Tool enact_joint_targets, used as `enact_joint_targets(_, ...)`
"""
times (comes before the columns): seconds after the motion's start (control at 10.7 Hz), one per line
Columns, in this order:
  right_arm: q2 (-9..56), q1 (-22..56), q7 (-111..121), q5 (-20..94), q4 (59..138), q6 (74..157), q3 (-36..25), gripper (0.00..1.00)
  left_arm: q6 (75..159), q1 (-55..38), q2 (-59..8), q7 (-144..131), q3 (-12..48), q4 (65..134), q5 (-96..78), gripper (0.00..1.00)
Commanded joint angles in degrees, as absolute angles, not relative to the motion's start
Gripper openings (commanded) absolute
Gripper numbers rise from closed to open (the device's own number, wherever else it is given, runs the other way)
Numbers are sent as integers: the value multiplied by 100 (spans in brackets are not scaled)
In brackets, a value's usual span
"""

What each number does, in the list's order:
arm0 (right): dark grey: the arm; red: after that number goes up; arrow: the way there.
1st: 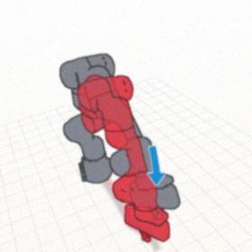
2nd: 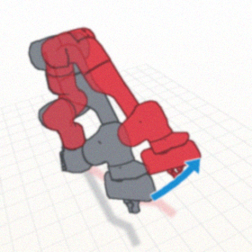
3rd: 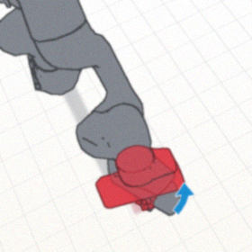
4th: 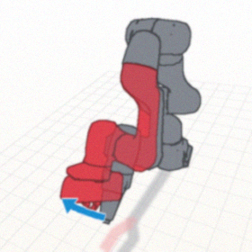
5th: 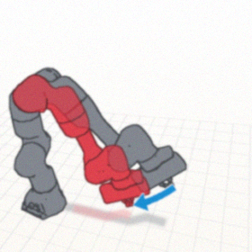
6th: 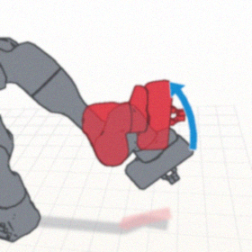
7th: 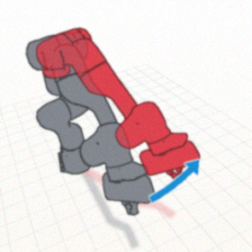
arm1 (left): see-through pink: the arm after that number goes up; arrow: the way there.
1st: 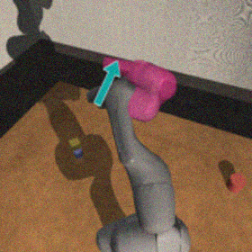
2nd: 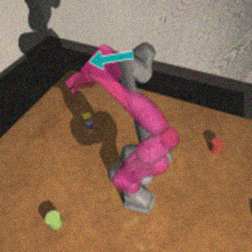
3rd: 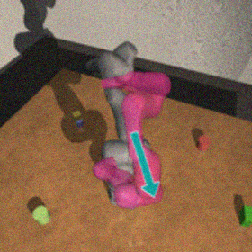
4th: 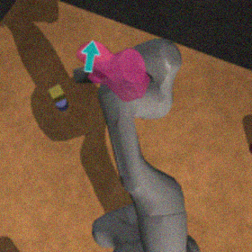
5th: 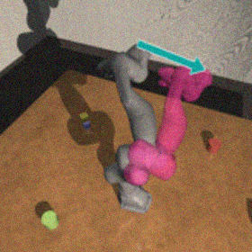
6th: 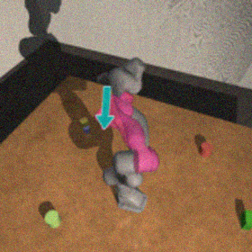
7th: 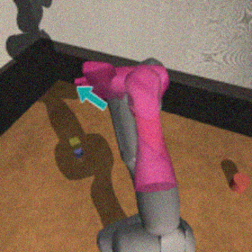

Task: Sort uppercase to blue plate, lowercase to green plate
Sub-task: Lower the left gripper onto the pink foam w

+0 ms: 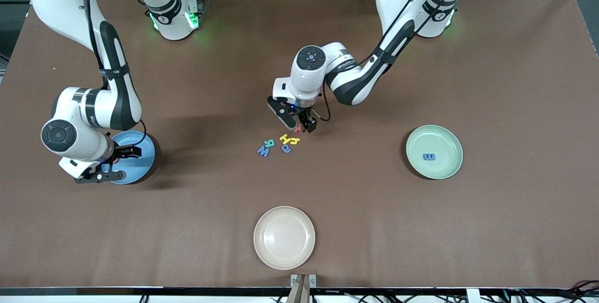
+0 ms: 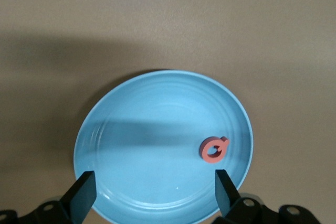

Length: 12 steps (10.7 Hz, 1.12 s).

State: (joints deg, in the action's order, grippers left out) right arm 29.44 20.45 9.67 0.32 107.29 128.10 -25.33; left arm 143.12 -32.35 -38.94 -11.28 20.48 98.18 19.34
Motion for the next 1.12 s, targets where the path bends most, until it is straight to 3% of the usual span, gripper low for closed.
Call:
enact_joint_targets(0.0, 3094, 1977, 1055, 263, 10521, 12779, -2505, 100, 14589, -3366, -3981, -1660, 1995, 9879, 2433, 90)
enact_joint_targets(0.47, 3103, 1986, 1055, 281, 10529, 12788, -2496, 100, 14862, -3384, -4219, -2021, 1986, 9914, 2918, 90)
enact_joint_targets(1.02, 3120, 1978, 1063, 281, 10538, 12788, -2496, 100, 14976, -3322, -4306, -2039, 1978, 9940, 3146, 80)
